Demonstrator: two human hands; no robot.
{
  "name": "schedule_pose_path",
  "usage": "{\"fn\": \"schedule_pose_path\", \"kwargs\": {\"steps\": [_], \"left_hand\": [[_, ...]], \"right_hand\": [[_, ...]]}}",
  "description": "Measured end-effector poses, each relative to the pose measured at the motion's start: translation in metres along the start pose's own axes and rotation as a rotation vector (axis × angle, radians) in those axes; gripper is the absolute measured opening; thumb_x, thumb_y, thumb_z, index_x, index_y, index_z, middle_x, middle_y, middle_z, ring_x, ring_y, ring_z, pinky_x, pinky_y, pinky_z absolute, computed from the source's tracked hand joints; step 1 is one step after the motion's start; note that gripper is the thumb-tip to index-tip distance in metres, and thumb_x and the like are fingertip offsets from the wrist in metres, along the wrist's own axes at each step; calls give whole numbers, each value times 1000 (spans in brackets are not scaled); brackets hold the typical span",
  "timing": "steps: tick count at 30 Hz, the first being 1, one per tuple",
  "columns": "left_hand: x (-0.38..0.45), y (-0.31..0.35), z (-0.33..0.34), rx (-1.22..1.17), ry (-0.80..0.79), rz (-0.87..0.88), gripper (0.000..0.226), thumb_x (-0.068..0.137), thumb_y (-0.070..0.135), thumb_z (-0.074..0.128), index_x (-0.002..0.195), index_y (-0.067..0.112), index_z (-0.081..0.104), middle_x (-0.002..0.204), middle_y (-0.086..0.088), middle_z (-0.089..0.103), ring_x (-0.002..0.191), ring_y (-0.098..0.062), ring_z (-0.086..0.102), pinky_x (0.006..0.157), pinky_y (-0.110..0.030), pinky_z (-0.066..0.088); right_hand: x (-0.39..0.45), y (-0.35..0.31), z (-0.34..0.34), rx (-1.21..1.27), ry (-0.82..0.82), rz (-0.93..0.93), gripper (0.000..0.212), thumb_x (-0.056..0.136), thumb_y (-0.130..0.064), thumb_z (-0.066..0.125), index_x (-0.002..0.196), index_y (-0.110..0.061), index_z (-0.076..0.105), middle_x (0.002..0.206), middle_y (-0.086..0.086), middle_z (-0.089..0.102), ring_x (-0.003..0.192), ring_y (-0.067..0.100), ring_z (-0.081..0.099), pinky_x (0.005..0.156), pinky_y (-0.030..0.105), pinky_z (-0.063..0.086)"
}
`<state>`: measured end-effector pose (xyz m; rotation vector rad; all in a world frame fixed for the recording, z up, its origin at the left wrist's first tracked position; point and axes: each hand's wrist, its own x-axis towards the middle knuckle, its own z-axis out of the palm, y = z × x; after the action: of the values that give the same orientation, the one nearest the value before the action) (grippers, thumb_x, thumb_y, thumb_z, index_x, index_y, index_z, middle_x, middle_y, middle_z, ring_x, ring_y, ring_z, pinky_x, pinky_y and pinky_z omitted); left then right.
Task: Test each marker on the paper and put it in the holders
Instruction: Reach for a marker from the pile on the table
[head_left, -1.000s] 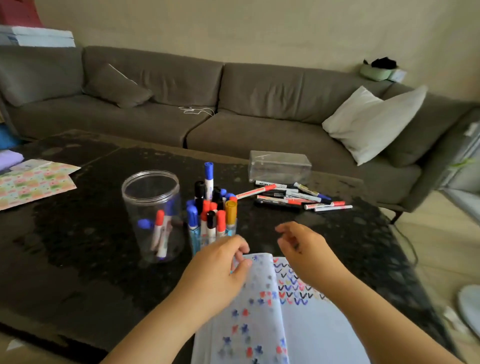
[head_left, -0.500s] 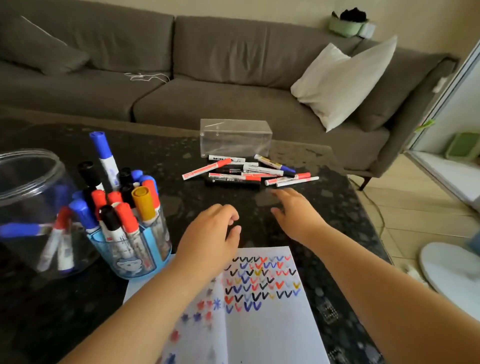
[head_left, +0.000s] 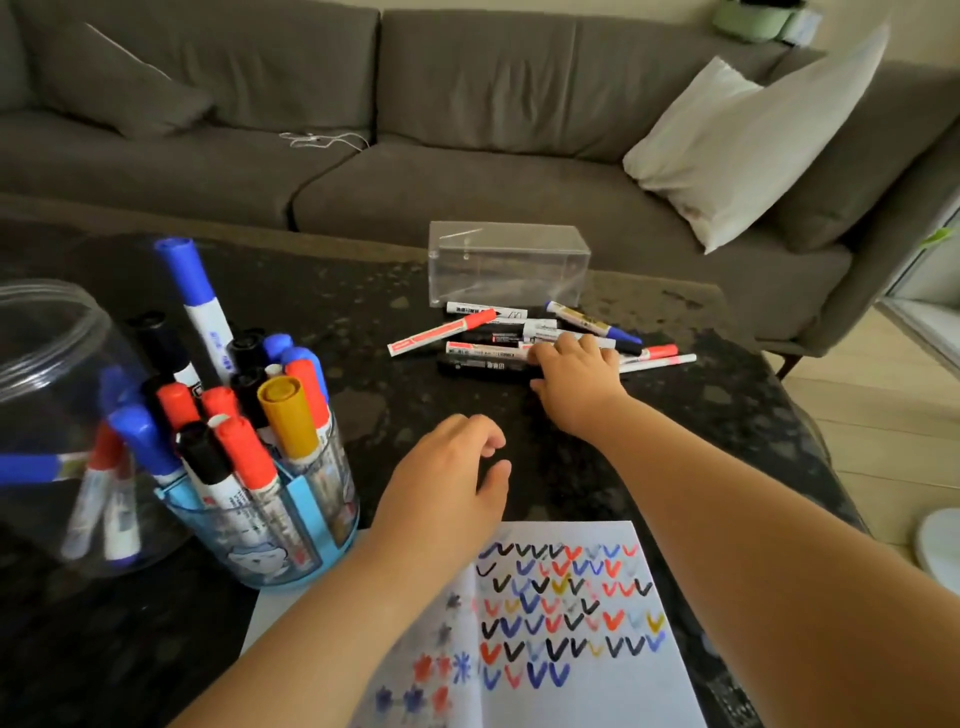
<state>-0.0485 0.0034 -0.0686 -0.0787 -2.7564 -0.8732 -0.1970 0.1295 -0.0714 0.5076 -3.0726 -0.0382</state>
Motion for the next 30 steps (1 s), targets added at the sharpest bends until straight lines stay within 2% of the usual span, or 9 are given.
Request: {"fn": "schedule_pose_path", "kwargs": {"steps": [6, 9, 12, 17, 21, 23, 28, 30], "left_hand": [[-12, 12, -22, 2, 12, 30, 18, 93, 32, 50, 111, 32, 51, 106, 19, 48, 97, 2, 48, 81, -12, 42], [-21, 13, -37, 1, 18, 38, 17, 93, 32, 50, 110, 33, 51, 105, 19, 48, 97, 1, 47, 81, -13, 41], [-29, 16, -49, 0, 32, 50, 15, 93, 32, 50, 108, 32, 50, 104, 18, 47, 97, 0, 47, 78, -12, 38], [-32, 17, -56, 14, 48, 42, 15, 93, 30, 50, 108, 30, 52, 103, 17, 49, 95, -1, 48, 78, -13, 39], [-28, 13, -49, -10, 46, -5, 15, 92, 30, 51, 107, 30, 53, 102, 16, 52, 94, -1, 51, 80, -19, 45], [-25, 11, -44, -27, 40, -26, 15, 93, 30, 51, 107, 31, 52, 102, 16, 52, 93, 0, 51, 80, -19, 46], [-23, 4, -35, -43, 31, -56, 15, 92, 30, 52, 107, 31, 53, 102, 17, 52, 92, 1, 52, 81, -19, 47], [-23, 2, -33, -51, 31, -64, 14, 92, 29, 52, 106, 31, 53, 101, 17, 53, 89, 1, 52, 78, -18, 46]], "right_hand": [[-7, -4, 2, 12, -50, 16, 33, 97, -28, 45, 129, -17, 45, 138, 7, 38, 130, 29, 33, 106, 46, 27], [-13, -7, 1, 103, -93, 56, 47, 97, -27, 47, 140, -17, 31, 146, 5, 35, 136, 29, 29, 110, 46, 25], [-19, -9, -1, 123, -147, 77, 55, 100, -27, 40, 149, -21, 17, 153, 6, 27, 141, 29, 22, 112, 47, 22], [-24, -11, -9, 98, -74, 84, 46, 99, -26, 40, 144, -24, 30, 148, 7, 31, 137, 29, 28, 110, 45, 26], [-19, -9, -9, 163, -76, 73, 35, 100, -20, 36, 135, -20, 42, 137, 8, 51, 124, 29, 47, 103, 39, 35], [-17, -7, -4, 190, -62, 70, 32, 100, -20, 34, 129, -21, 49, 132, 8, 55, 118, 29, 51, 100, 37, 37], [-18, -8, 8, 265, -6, 80, 38, 95, -33, 51, 131, -19, 54, 132, 3, 51, 122, 22, 47, 104, 35, 39], [-23, -10, 6, 313, -5, 90, 38, 93, -33, 56, 128, -20, 56, 129, 2, 52, 119, 20, 48, 102, 34, 41]]}}
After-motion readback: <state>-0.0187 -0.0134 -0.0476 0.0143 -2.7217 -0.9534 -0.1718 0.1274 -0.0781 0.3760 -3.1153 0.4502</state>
